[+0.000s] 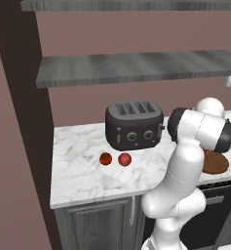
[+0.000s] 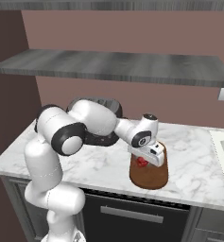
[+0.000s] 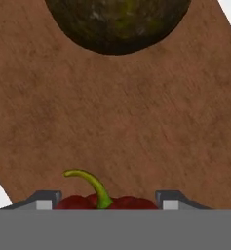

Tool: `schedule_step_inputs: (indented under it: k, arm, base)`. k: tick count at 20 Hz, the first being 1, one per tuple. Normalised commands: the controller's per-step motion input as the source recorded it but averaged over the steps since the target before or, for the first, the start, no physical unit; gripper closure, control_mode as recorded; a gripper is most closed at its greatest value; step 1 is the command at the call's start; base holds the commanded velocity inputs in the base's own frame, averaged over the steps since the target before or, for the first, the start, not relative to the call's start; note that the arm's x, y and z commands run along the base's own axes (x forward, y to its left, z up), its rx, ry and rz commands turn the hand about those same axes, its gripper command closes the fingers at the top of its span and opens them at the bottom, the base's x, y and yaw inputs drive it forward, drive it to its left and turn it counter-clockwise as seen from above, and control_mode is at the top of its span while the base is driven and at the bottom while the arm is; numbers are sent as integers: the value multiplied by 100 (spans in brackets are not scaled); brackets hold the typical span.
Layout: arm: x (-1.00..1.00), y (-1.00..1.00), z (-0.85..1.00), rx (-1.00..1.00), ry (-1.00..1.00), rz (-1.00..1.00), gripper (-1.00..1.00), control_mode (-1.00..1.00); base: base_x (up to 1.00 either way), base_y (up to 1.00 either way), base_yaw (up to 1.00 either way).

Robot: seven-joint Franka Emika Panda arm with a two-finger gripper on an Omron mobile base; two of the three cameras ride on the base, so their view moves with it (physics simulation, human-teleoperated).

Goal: Place the avocado, onion, tomato, and bell pepper on the cutting board.

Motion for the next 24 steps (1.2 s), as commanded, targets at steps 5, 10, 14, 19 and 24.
schedule_step_inputs:
  k: [5,10,14,19,24]
  arm:
    - [0,0,-42,5,9,0,-100,-100]
    - [-14,0,0,0,-4,0,-100,-100]
    - [-11,0,5,-1,-7,0,-100,-100]
    - [-11,20,22,-7,-13,0,-100,-100]
    - [-16,33,74,-8,-18,0,-100,-100]
  base:
    - [0,0,0]
    - [0,0,0]
    - [0,0,0]
    - [0,0,0]
    - [0,0,0]
